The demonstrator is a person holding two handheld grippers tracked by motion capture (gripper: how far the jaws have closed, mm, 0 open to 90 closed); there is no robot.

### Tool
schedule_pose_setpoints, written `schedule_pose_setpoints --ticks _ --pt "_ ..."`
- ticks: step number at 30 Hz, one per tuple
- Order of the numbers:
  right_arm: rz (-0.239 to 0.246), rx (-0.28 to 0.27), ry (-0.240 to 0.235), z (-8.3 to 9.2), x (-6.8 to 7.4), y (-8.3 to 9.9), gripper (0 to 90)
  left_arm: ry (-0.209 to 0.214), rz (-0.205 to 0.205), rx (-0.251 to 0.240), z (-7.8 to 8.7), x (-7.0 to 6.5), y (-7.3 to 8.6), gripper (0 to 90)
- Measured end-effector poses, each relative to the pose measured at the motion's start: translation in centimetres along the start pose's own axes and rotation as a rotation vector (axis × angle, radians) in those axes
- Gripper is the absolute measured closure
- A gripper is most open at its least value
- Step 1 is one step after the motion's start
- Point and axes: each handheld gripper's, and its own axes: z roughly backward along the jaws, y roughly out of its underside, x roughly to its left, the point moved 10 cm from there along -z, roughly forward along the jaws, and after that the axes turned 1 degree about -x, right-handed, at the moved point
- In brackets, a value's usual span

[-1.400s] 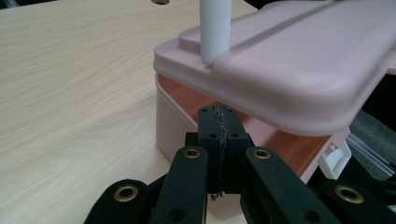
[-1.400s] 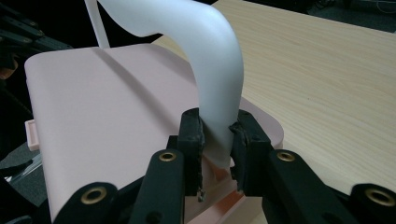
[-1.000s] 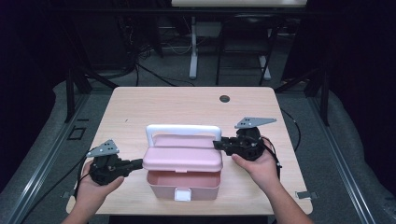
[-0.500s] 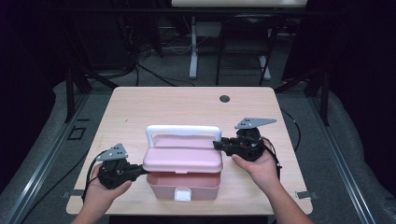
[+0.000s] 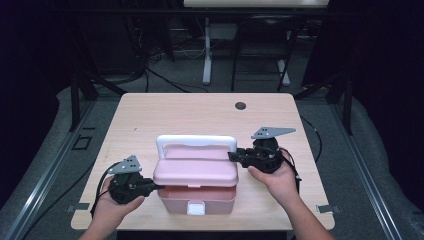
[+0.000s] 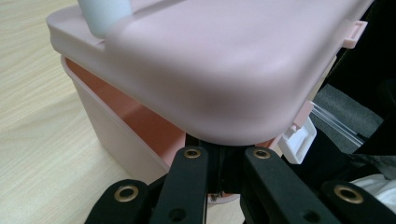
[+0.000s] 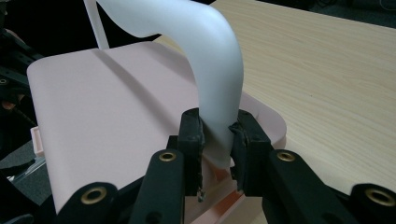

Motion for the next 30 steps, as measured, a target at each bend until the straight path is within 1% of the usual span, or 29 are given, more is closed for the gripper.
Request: schedule_pose_setpoints --ticks 3,14,15,17,19,24,25,27,30 --pt "-0.002 0.001 -0.001 0.0 0.0 0.0 74.4 0.003 -0.003 0.004 -0.1 -0.3 -0.1 90.0" --pt "-0.017 -0.005 -0.009 0.0 -0.1 0.3 73.9 0.007 -0.009 0.000 0.1 -0.4 -0.2 90.0" --pt "-0.016 -0.007 -0.007 0.0 -0.1 0.3 73.3 0.005 -0.005 -0.009 0.1 -0.4 -0.4 90.0" --pt "-0.018 -0.011 -0.006 0.1 -0.1 0.2 73.0 0.007 -0.003 -0.011 0.2 -0.5 -0.5 90.0" --pt "-0.023 -0.028 0.002 0.5 -0.4 0.0 72.7 0.001 -0.010 -0.012 0.2 -0.4 -0.7 90.0" --pt "-0.023 -0.039 0.016 1.1 -0.7 0.0 72.5 -0.002 -0.019 -0.016 0.5 -0.3 -1.1 90.0" --pt "-0.028 -0.047 0.012 1.4 -0.8 0.0 72.6 -0.001 -0.013 -0.022 0.5 -0.4 -1.4 90.0" --pt "-0.031 -0.057 0.014 1.7 -0.8 -0.1 72.9 -0.003 -0.020 -0.021 0.5 -0.4 -1.6 90.0" --pt "-0.028 -0.063 0.019 2.1 -0.8 -0.1 73.3 -0.011 -0.019 -0.022 0.6 -0.4 -1.9 90.0"
